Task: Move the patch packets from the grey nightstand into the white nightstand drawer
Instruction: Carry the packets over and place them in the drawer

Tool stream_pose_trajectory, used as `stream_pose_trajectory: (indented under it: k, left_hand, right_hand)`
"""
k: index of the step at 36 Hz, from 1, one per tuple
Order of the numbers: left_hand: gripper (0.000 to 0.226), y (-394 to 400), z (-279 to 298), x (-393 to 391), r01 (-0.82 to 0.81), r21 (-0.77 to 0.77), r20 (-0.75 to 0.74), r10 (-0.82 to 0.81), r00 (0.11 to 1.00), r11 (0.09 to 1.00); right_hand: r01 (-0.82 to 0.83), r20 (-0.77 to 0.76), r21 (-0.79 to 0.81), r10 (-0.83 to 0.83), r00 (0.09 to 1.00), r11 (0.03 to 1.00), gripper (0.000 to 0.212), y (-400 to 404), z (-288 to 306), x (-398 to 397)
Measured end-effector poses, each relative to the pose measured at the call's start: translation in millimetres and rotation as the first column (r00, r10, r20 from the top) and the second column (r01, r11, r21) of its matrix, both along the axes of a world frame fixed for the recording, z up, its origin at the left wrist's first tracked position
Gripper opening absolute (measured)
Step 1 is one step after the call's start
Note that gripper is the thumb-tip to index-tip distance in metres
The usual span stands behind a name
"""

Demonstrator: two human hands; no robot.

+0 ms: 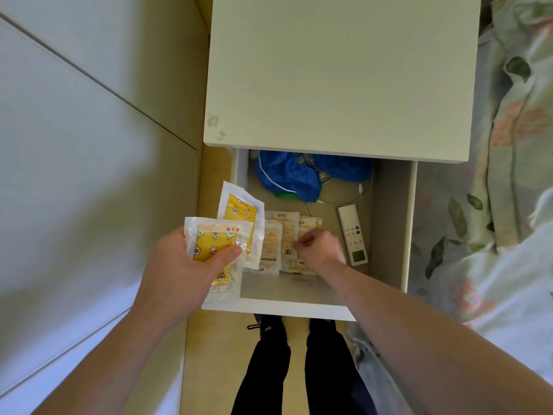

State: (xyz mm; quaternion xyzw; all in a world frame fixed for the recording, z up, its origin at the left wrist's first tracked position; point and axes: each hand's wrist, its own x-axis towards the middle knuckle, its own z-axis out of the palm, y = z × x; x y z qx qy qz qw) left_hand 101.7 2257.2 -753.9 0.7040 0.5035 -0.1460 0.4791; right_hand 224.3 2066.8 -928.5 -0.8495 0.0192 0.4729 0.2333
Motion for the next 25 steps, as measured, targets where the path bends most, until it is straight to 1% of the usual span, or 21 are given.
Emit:
stream_pose_trajectory:
  k: [5, 8, 10, 12, 16, 21, 22, 25]
  left_hand:
    - [0.029, 1, -1, -4, -0.011, -0.005, 0.007, 0.011, 1.000, 1.000]
    - [0.029, 1, 0, -6, -0.012, -0.012, 0.007, 0.012, 1.000, 1.000]
    - [0.026, 0, 1, -6, -0.012, -0.010, 0.006, 0.012, 1.000, 1.000]
    - [0.027, -1, 1, -5, -0.018, -0.006, 0.001, 0.018, 1.000, 1.000]
    - [0.038, -5, 1, -2, -0.022, -0.021, -0.007, 0.022, 1.000, 1.000]
    - [0.029, -10, 0, -1, -0.021, -0.044, 0.012, 0.021, 1.000, 0.999]
    - [0.027, -11, 0, -1, -0.015, -0.048, 0.014, 0.016, 1.000, 0.999]
    - [0.026, -12, -1, 0, -0.006, -0.060, 0.010, 0.006, 1.000, 0.998]
  right_hand:
    - [-0.113, -0.004, -0.037, 0.113, 0.994, 0.993, 0.002, 5, -1, -2]
    - [-0.155, 0.002, -0.020, 0.155, 0.988, 0.988, 0.019, 3, 3, -4]
    - [-0.163, 0.014, -0.017, 0.164, 0.986, 0.986, 0.024, -2, 8, -6]
    - [-0.152, 0.004, -0.029, 0.152, 0.988, 0.988, 0.022, -9, 11, -8]
    - [-0.196, -0.012, -0.072, 0.195, 0.981, 0.978, 0.016, -25, 19, -10]
    - [-0.235, -0.042, -0.132, 0.232, 0.972, 0.963, 0.003, -36, 21, -9]
    - [-0.231, -0.055, -0.135, 0.226, 0.973, 0.964, 0.003, -36, 22, -8]
    - [-0.185, -0.084, -0.157, 0.173, 0.981, 0.970, 0.016, -37, 26, -5]
